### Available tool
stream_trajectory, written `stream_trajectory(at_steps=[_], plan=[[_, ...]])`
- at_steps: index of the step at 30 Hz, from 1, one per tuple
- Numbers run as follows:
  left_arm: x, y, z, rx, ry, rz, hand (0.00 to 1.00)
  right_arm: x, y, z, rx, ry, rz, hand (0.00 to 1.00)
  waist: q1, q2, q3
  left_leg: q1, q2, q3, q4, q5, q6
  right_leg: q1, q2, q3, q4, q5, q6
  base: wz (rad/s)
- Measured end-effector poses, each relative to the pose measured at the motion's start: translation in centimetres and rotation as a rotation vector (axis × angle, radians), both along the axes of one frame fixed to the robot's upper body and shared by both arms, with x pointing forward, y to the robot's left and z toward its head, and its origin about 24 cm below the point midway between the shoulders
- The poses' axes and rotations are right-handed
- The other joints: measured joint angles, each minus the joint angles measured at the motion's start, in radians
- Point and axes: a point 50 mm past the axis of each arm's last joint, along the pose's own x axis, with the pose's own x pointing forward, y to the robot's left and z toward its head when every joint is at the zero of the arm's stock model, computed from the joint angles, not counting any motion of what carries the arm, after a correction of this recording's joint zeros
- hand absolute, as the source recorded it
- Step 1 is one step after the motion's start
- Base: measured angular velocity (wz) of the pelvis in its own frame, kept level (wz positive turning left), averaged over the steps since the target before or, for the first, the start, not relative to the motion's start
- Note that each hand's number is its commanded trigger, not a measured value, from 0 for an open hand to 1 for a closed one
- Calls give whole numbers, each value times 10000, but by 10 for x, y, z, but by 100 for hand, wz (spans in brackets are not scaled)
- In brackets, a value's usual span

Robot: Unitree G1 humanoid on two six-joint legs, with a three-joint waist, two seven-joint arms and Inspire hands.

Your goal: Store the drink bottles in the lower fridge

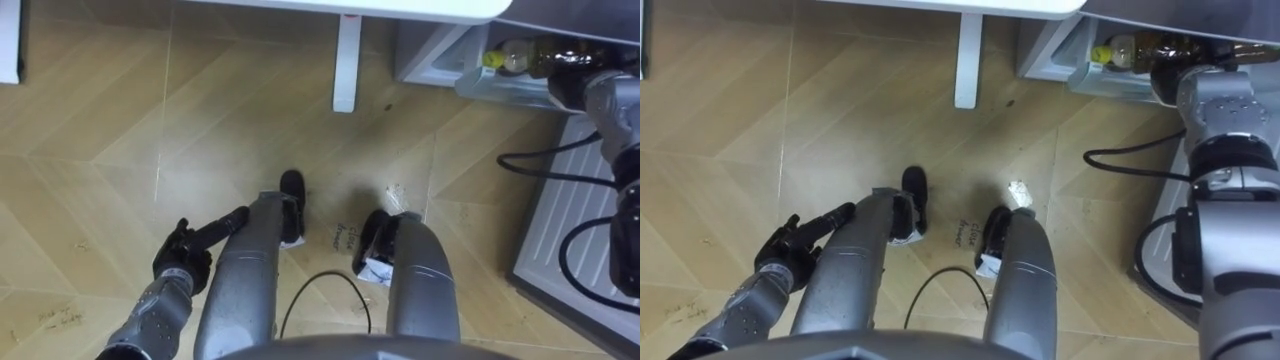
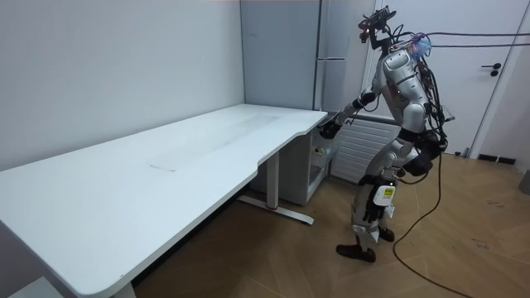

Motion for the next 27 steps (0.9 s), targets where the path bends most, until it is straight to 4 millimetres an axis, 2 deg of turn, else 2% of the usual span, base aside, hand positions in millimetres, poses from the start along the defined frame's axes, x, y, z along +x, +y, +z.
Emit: stream_trajectory(at_steps=[1,7,11,27], plan=[[0,0,0,19,18,22,0,0,0,0,7,-5,-7,100,-8,-7,3,-1,0,0,-1,0,0,0,-5,-2,0,-2,1,0],[0,0,0,265,152,73,0,-2,-3,-1,131,-31,-183,100,-56,-15,9,-35,10,-48,-14,0,1,41,11,-90,-70,0,-2,0],[0,-1,1,302,190,121,0,-8,-8,-8,194,128,-541,100,-20,-12,9,18,36,-160,-79,-7,-13,237,108,-247,-317,31,-10,2],[0,-8,2,396,438,391,0,-15,-10,-16,401,889,-924,100,-4,-50,33,142,120,-153,-181,-51,-86,377,243,-222,-526,55,-31,0]])
